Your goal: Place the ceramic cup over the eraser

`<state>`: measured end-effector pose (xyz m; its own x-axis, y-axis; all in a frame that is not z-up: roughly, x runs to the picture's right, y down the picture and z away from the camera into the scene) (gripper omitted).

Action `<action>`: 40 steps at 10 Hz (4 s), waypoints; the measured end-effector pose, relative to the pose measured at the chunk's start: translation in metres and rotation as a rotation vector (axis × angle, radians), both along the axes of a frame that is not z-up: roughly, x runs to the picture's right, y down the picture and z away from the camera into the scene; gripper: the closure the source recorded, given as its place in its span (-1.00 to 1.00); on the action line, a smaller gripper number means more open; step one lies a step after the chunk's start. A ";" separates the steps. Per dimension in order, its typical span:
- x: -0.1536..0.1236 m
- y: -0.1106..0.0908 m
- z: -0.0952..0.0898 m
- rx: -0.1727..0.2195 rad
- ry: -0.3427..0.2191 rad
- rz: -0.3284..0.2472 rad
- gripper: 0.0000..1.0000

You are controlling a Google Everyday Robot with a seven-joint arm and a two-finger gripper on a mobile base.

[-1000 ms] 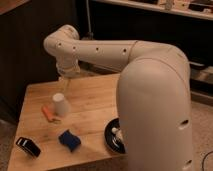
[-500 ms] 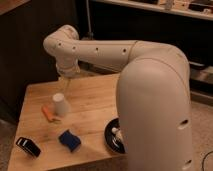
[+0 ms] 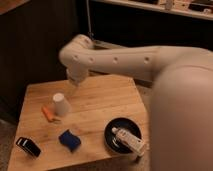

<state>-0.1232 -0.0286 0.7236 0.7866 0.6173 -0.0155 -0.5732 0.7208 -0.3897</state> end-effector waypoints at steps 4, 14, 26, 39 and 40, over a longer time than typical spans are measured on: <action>0.012 0.007 0.005 0.075 -0.096 0.076 -0.60; -0.132 -0.015 0.072 0.074 -0.431 -0.056 -0.60; -0.149 0.061 0.096 -0.027 -0.516 -0.149 -0.60; -0.173 0.083 0.127 -0.143 -0.563 -0.238 0.25; -0.172 0.083 0.128 -0.158 -0.576 -0.245 0.53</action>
<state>-0.2948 0.0548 0.8511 0.8143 0.4431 0.3750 -0.0666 0.7130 -0.6980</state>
